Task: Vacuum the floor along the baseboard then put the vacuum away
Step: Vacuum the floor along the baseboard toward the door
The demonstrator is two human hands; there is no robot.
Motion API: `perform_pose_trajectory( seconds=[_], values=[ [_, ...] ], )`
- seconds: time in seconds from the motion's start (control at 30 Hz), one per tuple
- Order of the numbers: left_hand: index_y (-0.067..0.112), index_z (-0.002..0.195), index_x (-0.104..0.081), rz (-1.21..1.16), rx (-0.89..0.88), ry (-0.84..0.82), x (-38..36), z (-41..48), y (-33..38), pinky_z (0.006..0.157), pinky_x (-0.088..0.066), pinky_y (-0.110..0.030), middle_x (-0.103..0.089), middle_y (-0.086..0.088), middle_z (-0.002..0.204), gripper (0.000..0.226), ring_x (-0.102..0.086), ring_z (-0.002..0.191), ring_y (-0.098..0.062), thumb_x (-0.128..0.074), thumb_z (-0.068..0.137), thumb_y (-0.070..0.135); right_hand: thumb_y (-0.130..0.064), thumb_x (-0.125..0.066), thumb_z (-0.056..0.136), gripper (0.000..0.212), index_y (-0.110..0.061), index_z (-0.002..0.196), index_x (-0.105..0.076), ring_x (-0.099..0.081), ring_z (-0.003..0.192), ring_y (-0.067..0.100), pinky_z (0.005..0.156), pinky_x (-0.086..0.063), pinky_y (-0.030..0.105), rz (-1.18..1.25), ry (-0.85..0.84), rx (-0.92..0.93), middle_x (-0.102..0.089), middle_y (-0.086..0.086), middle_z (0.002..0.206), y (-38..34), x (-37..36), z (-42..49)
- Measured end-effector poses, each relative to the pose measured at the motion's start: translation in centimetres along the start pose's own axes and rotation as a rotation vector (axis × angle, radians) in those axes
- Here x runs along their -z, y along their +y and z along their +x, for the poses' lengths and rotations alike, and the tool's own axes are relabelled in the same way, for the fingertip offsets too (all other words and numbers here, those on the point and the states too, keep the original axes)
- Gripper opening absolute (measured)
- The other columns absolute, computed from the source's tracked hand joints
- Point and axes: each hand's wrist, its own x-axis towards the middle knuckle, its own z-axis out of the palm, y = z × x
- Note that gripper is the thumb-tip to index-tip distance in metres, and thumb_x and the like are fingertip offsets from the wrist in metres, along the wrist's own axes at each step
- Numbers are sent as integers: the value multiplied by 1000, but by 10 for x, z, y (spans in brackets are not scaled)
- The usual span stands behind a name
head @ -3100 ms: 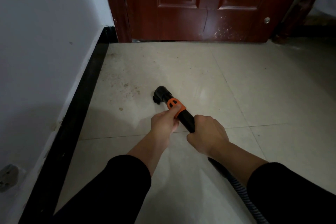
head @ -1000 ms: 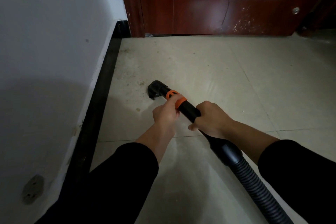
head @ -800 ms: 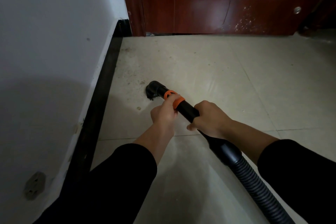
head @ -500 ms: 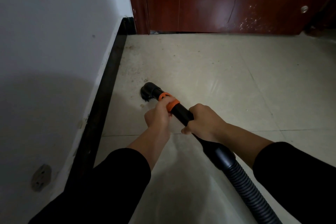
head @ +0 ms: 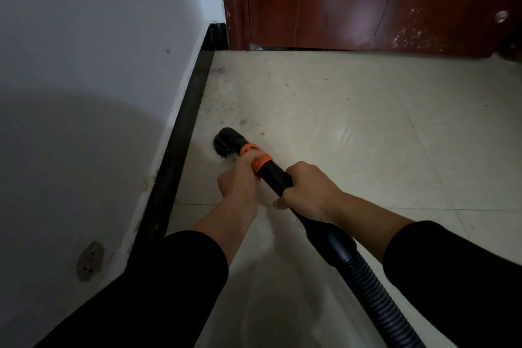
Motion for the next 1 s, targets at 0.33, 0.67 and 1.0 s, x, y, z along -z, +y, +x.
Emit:
perform_pose_trajectory(
  seconds=[0.33, 0.67, 1.0],
  values=[
    [8, 80, -62, 14, -35, 47, 16, 14, 7, 56, -46, -26, -64, -7, 83, 24, -60, 70, -21, -79, 67, 20, -18, -74, 74, 23, -10, 81, -53, -51, 58, 16, 49, -35, 25, 33, -31, 28, -51, 2, 68, -17, -15, 9],
    [8, 76, -62, 36, -72, 84, 26, 30, 17, 50, -41, -25, -58, -4, 75, 23, -53, 60, -17, -78, 67, 22, -17, -74, 75, 22, -12, 82, -54, -50, 57, 13, 48, -33, 23, 77, -60, 50, -50, 1, 67, -30, -26, 22],
    [10, 76, -64, -6, -103, 97, 27, 52, 23, 56, -44, -27, -64, -9, 88, 17, -60, 75, -21, -78, 69, 16, -19, -74, 76, 25, -14, 87, -53, -49, 59, 12, 49, -33, 22, 86, -43, 57, -48, -1, 69, -34, -33, 41]
  ],
)
